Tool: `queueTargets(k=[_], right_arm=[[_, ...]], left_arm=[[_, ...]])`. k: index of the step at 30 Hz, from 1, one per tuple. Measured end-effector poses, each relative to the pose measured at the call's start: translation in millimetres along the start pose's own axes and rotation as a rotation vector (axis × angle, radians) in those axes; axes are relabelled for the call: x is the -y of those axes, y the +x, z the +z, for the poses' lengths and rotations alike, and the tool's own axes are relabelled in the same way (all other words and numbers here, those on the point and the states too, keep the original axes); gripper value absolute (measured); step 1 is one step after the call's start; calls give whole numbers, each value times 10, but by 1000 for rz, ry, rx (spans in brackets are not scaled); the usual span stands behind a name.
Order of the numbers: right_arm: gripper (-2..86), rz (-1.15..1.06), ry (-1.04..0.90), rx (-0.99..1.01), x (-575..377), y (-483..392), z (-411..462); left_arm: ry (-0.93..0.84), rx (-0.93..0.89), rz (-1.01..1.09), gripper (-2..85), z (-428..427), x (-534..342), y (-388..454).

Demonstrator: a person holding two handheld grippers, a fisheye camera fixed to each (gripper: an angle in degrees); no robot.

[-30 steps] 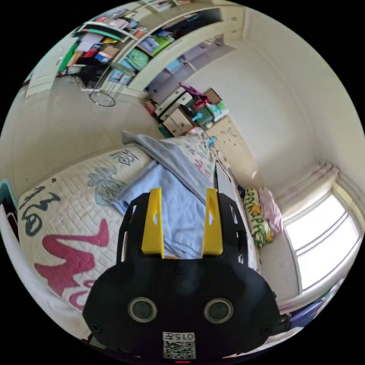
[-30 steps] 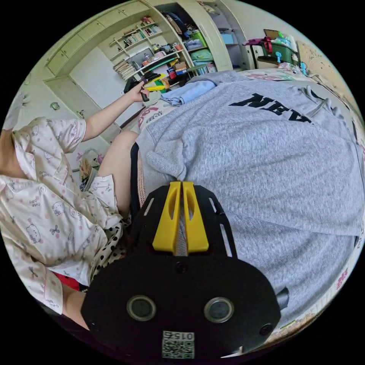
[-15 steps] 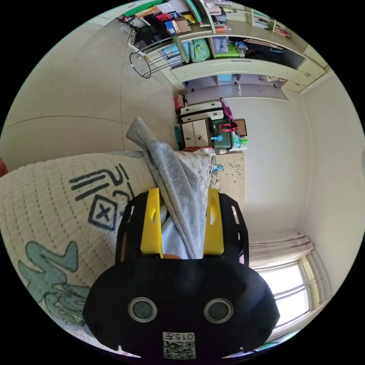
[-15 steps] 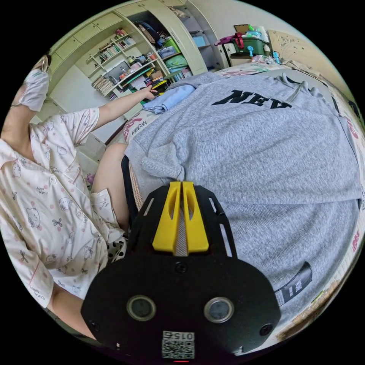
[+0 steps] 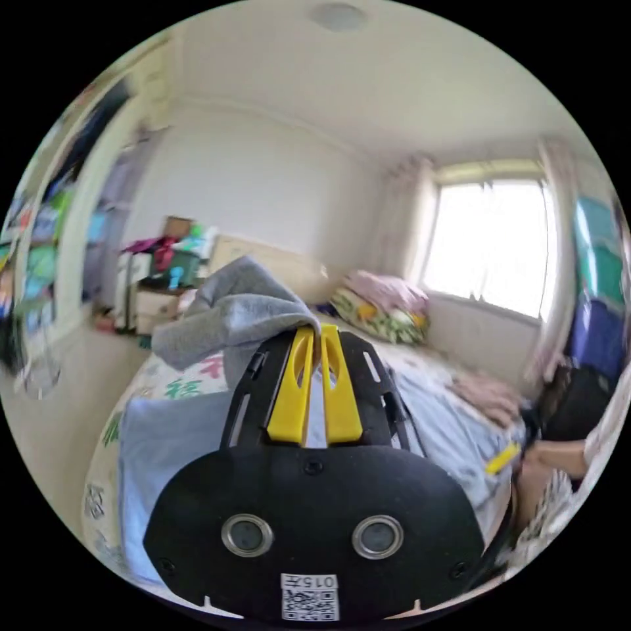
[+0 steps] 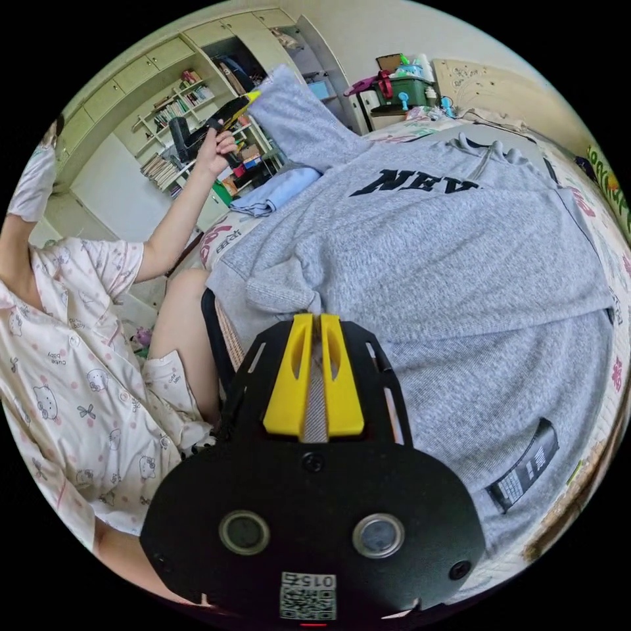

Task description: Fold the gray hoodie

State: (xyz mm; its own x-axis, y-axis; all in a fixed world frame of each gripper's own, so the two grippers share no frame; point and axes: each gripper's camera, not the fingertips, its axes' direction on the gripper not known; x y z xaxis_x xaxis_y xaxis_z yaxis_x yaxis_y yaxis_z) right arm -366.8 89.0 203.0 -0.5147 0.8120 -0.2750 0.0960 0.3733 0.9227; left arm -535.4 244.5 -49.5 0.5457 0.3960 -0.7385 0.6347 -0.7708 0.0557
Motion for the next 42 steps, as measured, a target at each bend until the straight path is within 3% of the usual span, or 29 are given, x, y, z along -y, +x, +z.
queueTargets(k=[1,4,8,10,16,21,25,29,33,39,42], right_arm=[[48,10,21,-5,-11,-30,-20],[76,49,122,38,-95,-99,-176],[89,168,242,53,-324,-79,-412],[98,265,269,23,-466,-33,-456],[126,403,387,52,-552,-6,-406],[133,390,347,71,-303,-96,-156],[39,358,249,-6,-103,-276,126],[17,365,278,-119,-59,-431,96],[8,346,365,-226,-139,-641,-166],[5,403,488,-339,-372,-828,-518],[5,420,508,-328,-443,-861,-561]], left_arm=[[-105,-107,149,3,175,-225,700],[-372,-237,340,10,618,-1151,2000],[-705,-301,411,20,1089,-2242,2751],[-806,-236,408,37,1150,-2722,2959],[-703,-237,397,62,891,-3125,2988],[-724,-276,405,64,974,-3302,2905],[-737,-335,341,66,1050,-3241,2639],[-707,-397,299,76,1041,-3066,2354],[-604,-417,157,79,955,-2680,1712],[-504,-104,-178,120,921,-2208,367],[-424,-130,-380,151,981,-2038,-270]])
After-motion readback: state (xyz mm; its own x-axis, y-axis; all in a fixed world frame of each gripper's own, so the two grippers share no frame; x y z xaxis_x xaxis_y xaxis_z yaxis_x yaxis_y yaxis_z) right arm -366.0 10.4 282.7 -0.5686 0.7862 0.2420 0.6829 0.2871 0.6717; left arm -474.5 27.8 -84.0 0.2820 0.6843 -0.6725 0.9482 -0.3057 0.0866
